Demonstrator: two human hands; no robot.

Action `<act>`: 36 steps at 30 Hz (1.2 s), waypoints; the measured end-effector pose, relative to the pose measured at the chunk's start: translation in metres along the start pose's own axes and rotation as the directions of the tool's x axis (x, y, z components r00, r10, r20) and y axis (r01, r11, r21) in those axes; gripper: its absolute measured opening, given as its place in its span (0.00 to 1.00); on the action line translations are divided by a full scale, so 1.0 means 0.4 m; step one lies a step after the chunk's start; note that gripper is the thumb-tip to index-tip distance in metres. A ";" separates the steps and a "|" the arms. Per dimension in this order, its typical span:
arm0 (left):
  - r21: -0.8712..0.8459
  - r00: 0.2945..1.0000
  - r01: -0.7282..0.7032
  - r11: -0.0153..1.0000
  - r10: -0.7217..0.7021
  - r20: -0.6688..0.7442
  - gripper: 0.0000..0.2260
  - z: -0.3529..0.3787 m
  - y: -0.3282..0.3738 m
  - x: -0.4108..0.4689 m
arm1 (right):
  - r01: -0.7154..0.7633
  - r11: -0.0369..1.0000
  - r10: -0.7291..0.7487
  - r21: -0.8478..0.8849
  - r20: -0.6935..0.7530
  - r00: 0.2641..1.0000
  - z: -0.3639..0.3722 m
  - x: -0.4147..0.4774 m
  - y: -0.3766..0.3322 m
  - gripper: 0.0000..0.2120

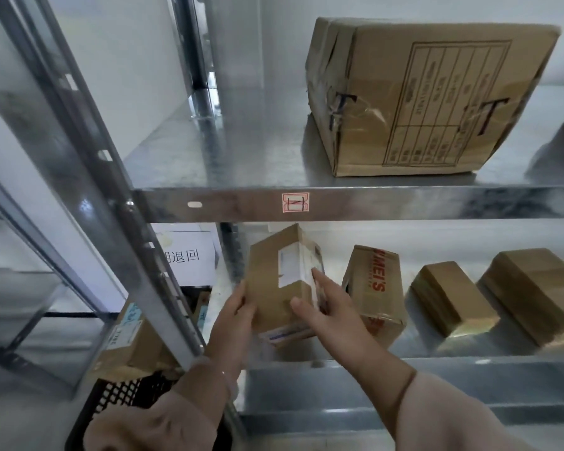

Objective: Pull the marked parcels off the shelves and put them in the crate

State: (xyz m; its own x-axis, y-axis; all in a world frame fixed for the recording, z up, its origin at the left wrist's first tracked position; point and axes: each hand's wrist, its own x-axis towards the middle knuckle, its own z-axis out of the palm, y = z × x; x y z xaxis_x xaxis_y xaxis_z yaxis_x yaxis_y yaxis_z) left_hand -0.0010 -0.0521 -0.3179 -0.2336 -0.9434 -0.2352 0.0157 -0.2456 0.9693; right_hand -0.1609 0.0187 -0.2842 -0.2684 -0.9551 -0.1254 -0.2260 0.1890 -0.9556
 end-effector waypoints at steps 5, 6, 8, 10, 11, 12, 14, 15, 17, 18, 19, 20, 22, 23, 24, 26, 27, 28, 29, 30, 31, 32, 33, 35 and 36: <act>0.451 0.998 -0.030 0.892 0.000 0.066 0.15 0.010 0.008 0.006 | -0.005 0.955 -0.007 -0.297 -0.037 0.999 0.009 0.016 0.014 0.42; 0.397 0.995 0.021 0.918 -0.058 0.081 0.17 0.016 0.013 0.003 | 0.001 0.941 -0.010 -0.338 -0.025 1.000 0.013 0.019 0.020 0.44; 0.309 0.989 0.093 0.947 -0.123 0.081 0.17 0.021 0.019 0.006 | 0.040 0.914 -0.036 -0.403 0.017 0.999 0.019 0.027 0.033 0.42; 0.269 0.986 0.112 0.957 -0.141 0.090 0.07 0.017 0.016 0.012 | 0.061 0.905 -0.027 -0.422 0.086 0.996 0.029 0.034 0.042 0.38; 0.252 0.984 0.112 0.961 -0.142 0.105 0.06 0.014 0.014 0.011 | 0.050 0.911 -0.002 -0.409 0.117 0.993 0.033 0.035 0.047 0.37; 0.247 0.984 0.104 0.963 -0.137 0.118 0.08 0.010 0.004 0.014 | 0.037 0.919 0.020 -0.393 0.139 0.990 0.036 0.037 0.054 0.35; 0.284 0.986 0.082 0.955 -0.120 0.117 0.14 0.000 -0.011 0.018 | 0.042 0.917 0.024 -0.397 0.161 0.987 0.042 0.040 0.065 0.33; 0.313 0.989 0.064 0.948 -0.101 0.105 0.16 -0.004 -0.013 0.019 | 0.055 0.912 0.015 -0.407 0.167 0.986 0.044 0.041 0.069 0.32; 0.345 0.994 0.055 0.937 -0.086 0.074 0.18 -0.011 -0.017 0.022 | 0.077 0.909 0.003 -0.410 0.191 0.982 0.045 0.044 0.076 0.31; 0.356 0.995 0.054 0.933 -0.080 0.057 0.18 -0.015 -0.019 0.023 | 0.088 0.907 0.001 -0.413 0.211 0.978 0.044 0.044 0.079 0.30; 0.365 0.997 0.048 0.930 -0.067 0.040 0.18 -0.017 -0.020 0.022 | 0.103 0.902 -0.005 -0.420 0.228 0.974 0.042 0.044 0.081 0.30; 0.378 0.998 0.041 0.925 -0.054 0.023 0.19 -0.018 -0.021 0.021 | 0.115 0.896 -0.011 -0.430 0.239 0.971 0.040 0.044 0.082 0.29; 0.413 1.000 0.016 0.911 -0.023 0.011 0.18 -0.016 -0.022 0.019 | 0.139 0.894 -0.044 -0.426 0.225 0.973 0.034 0.043 0.078 0.27; 0.436 1.000 0.002 0.900 -0.009 0.015 0.17 -0.013 -0.020 0.021 | 0.157 0.899 -0.080 -0.409 0.199 0.977 0.028 0.043 0.073 0.26; 0.461 1.000 -0.012 0.887 0.004 0.017 0.17 -0.009 -0.017 0.025 | 0.180 0.900 -0.122 -0.398 0.166 0.979 0.019 0.042 0.066 0.26; 0.535 0.999 -0.043 0.844 0.050 0.002 0.20 0.003 -0.005 0.034 | 0.220 0.876 -0.199 -0.430 0.094 0.976 -0.005 0.043 0.054 0.26; 0.589 0.997 -0.049 0.806 0.070 -0.013 0.24 0.015 0.004 0.041 | 0.227 0.855 -0.235 -0.466 0.042 0.971 -0.026 0.045 0.053 0.26; 0.647 0.996 -0.061 0.760 0.091 -0.014 0.26 0.028 0.015 0.045 | 0.221 0.831 -0.268 -0.511 -0.019 0.963 -0.047 0.048 0.052 0.26; 0.692 0.992 -0.096 0.716 0.123 0.010 0.27 0.042 0.026 0.047 | 0.194 0.804 -0.291 -0.562 -0.087 0.953 -0.067 0.052 0.052 0.26; 0.717 0.986 -0.150 0.680 0.160 0.055 0.27 0.064 0.036 0.046 | 0.146 0.778 -0.299 -0.611 -0.155 0.942 -0.090 0.056 0.056 0.26; 0.729 0.973 -0.219 0.649 0.202 0.112 0.27 0.090 0.044 0.043 | 0.091 0.757 -0.293 -0.647 -0.212 0.932 -0.111 0.059 0.062 0.27; 0.732 0.956 -0.286 0.618 0.233 0.177 0.26 0.116 0.047 0.039 | 0.038 0.746 -0.273 -0.665 -0.254 0.928 -0.129 0.063 0.069 0.28; 0.726 0.940 -0.340 0.598 0.243 0.241 0.26 0.146 0.047 0.033 | -0.010 0.734 -0.248 -0.679 -0.282 0.927 -0.143 0.066 0.076 0.30; 0.698 0.924 -0.373 0.611 0.180 0.337 0.25 0.204 0.041 0.020 | -0.093 0.666 -0.213 -0.740 -0.308 0.927 -0.165 0.069 0.095 0.34; 0.684 0.922 -0.364 0.632 0.139 0.362 0.24 0.229 0.035 0.016 | -0.126 0.613 -0.196 -0.780 -0.305 0.932 -0.173 0.070 0.106 0.36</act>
State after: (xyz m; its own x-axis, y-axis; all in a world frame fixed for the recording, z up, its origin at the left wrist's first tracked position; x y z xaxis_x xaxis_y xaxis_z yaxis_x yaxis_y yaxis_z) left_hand -0.0912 -0.0412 -0.2991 -0.5650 -0.8232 -0.0559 -0.5702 0.3406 0.7476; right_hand -0.2428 0.0155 -0.3098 -0.4912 -0.8577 0.1518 -0.8350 0.4141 -0.3624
